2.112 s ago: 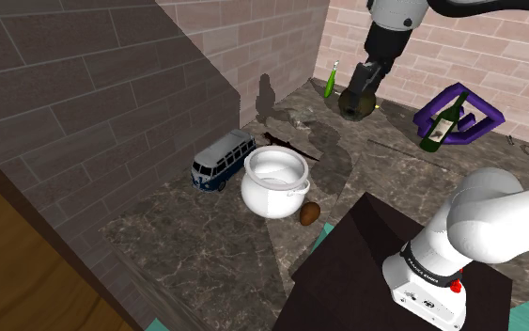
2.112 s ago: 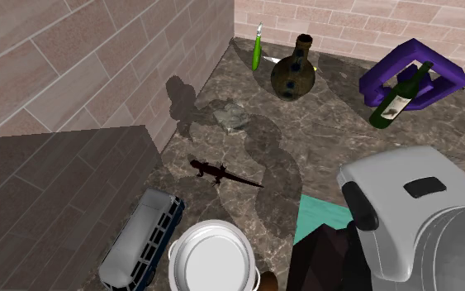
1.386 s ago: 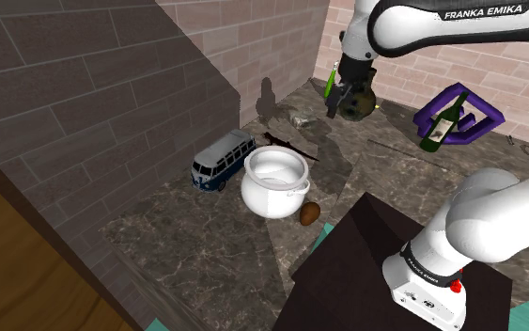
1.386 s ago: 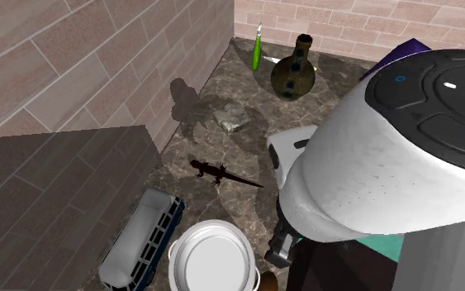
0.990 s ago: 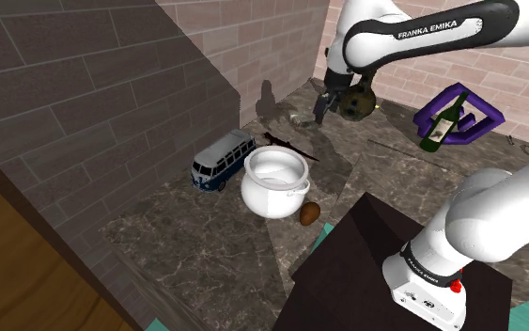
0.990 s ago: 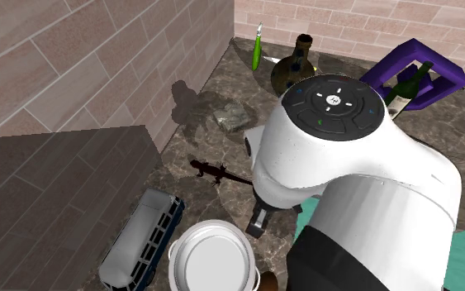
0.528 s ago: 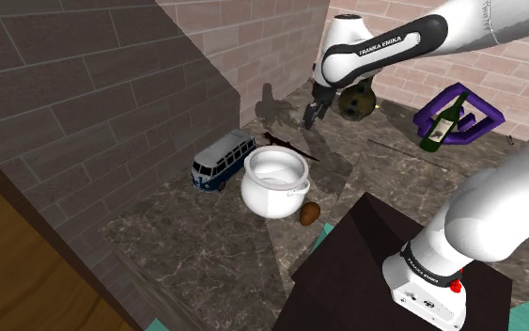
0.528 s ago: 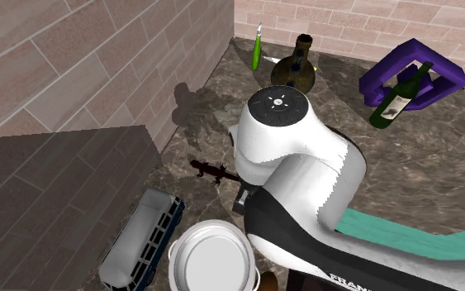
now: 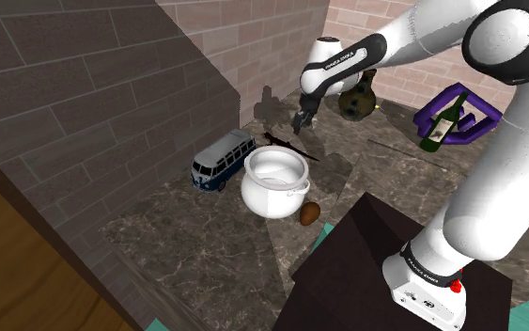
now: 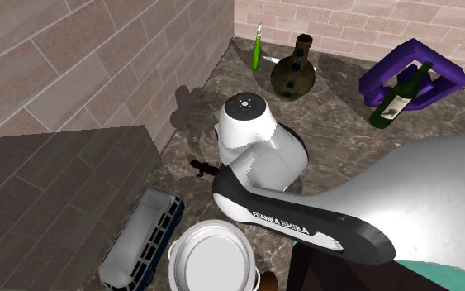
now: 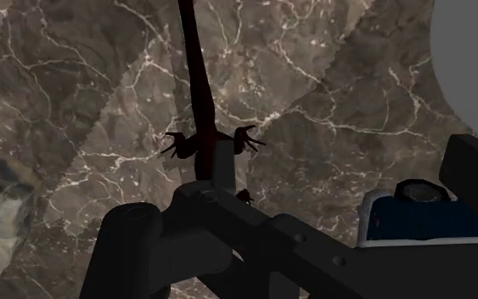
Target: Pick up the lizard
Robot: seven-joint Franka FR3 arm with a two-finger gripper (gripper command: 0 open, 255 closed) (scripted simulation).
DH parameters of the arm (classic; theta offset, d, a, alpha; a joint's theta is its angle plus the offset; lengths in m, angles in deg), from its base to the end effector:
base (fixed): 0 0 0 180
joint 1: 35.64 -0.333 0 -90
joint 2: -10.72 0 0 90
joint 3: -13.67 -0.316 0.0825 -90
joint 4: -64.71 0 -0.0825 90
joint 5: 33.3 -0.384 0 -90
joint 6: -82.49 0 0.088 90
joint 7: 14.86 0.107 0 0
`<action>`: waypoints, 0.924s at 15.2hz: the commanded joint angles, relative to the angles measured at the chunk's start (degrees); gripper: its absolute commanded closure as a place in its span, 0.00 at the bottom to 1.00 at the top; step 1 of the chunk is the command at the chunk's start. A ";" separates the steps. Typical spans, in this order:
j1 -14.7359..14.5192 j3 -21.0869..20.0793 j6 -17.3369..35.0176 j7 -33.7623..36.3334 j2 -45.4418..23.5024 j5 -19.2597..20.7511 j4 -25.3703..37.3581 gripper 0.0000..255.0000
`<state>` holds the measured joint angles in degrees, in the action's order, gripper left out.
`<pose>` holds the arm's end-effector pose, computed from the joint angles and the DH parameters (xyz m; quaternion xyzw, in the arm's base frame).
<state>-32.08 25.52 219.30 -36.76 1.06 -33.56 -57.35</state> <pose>0.5529 -0.1504 0.3400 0.9972 0.0572 0.0388 0.0295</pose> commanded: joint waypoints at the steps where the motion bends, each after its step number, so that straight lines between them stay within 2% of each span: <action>1: 1.03 -0.08 1.36 -2.56 -4.68 -1.93 3.28 0.00; 8: 5.03 -2.22 2.89 -8.56 -20.58 -6.75 17.28 0.00; 13: 7.86 -3.93 1.61 -11.16 -32.32 -8.44 30.16 0.00; 14: 7.92 -4.02 2.07 -11.21 -32.85 -8.51 30.24 0.00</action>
<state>-24.41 21.74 221.28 -47.74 -30.28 -41.89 -28.57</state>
